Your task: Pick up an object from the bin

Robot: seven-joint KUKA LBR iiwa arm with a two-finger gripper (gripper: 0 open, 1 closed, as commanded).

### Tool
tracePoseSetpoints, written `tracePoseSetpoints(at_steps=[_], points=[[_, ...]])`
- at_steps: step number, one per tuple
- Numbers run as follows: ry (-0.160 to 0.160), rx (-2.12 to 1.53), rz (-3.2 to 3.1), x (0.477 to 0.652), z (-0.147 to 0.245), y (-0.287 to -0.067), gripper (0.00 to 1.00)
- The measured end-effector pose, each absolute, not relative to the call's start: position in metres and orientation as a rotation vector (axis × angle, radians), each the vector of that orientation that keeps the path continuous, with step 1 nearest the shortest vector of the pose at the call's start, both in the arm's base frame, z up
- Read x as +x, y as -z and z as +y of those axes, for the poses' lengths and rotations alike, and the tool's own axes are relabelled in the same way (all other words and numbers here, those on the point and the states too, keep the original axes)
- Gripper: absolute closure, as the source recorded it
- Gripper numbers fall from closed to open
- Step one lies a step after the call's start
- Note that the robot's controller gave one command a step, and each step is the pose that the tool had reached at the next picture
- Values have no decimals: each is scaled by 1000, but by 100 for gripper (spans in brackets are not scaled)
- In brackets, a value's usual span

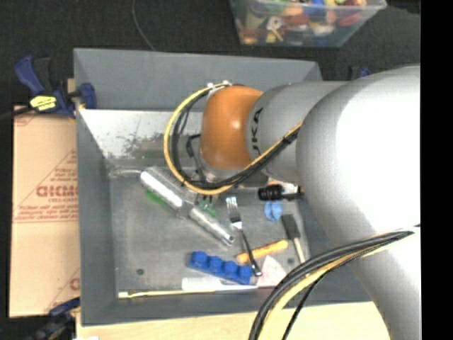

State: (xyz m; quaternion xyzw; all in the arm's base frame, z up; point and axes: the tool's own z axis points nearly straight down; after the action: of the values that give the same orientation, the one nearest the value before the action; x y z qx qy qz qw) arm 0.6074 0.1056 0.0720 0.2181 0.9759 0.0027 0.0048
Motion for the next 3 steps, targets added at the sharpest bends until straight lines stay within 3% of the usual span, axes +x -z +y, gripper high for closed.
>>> tracePoseSetpoints(at_steps=[2,3], points=[[-10,683,3055,607,105,-74,100],[-5,686,3063,605,104,-99,100]])
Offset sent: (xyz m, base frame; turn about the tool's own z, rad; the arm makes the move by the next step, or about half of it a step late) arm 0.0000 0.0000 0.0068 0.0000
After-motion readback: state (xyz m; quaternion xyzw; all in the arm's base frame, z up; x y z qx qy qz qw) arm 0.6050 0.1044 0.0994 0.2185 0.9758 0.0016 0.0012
